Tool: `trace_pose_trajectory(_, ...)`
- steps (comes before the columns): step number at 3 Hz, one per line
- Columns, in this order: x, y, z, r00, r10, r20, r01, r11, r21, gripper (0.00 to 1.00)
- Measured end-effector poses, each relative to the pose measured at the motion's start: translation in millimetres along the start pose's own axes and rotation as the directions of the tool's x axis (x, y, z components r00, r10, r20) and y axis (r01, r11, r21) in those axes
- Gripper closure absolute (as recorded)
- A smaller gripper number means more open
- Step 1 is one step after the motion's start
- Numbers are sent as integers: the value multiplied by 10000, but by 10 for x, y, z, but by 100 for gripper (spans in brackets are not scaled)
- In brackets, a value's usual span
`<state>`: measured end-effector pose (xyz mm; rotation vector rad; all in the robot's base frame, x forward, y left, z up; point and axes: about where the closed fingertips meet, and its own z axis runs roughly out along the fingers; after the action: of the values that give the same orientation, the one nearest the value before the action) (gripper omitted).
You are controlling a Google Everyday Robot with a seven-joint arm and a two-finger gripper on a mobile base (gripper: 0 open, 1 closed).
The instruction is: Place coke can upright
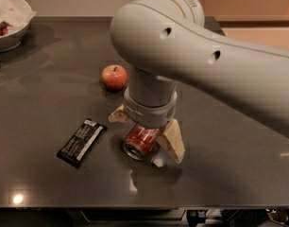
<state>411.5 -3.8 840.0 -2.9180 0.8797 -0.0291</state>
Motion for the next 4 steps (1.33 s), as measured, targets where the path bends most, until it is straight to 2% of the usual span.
trace_pose_trajectory(1,24,4,52,9998,-105,-151,103,9999,-138,17)
trace_pose_trajectory(2,27,0,76,9997,-175,-180,171,9996,-216,41)
trace_pose_trajectory(3,38,-12,18,10000,55,-4,-55,10000,-77,64)
trace_pose_trajectory(4,71,-42,-176,9927,978,711,-1010,9939,431,88)
